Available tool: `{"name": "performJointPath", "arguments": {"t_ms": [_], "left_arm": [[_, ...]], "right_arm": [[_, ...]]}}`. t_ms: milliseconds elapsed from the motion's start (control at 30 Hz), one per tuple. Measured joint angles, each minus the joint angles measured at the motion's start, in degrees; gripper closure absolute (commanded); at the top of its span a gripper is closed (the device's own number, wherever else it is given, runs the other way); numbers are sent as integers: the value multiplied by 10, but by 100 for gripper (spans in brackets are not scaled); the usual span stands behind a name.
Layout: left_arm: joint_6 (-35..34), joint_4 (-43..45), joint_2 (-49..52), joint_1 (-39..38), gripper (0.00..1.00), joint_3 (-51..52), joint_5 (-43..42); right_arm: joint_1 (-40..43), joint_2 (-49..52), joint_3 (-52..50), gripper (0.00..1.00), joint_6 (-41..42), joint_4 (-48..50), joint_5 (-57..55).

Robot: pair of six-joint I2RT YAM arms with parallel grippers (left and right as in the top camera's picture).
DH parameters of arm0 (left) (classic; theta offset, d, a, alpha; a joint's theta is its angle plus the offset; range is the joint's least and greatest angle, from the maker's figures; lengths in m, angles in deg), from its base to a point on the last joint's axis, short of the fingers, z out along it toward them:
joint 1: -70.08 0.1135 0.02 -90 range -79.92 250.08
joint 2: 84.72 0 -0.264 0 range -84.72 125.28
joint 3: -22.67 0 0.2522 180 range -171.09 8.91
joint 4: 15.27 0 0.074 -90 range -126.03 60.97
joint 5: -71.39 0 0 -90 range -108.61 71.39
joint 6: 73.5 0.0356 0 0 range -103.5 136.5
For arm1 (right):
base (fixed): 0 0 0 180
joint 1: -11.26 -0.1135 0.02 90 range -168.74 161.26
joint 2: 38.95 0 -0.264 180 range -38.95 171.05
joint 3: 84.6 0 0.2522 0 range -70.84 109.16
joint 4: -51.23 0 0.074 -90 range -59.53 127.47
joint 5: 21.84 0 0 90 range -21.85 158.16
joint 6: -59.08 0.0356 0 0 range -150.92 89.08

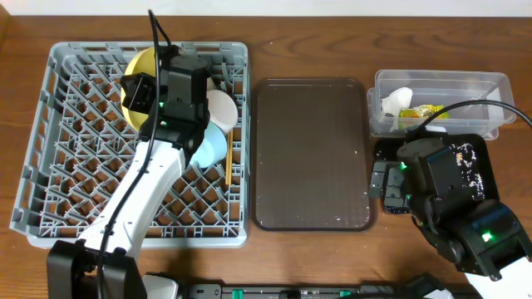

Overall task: Sort waste into correct bins and load items into the dishwasher rack
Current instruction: 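Lift the yellow plate and carry it into the rack, then stand the yellow plate upright in the rack beside the bowls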

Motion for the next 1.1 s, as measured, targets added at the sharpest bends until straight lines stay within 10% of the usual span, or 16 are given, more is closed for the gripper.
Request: {"name": "performJointPath", "arguments": {"t_ms": [1100], "left_arm": [[19, 10, 20, 14, 93, 3, -31]], "right_arm": [[0, 0, 0, 1, 0, 0, 0]]}}
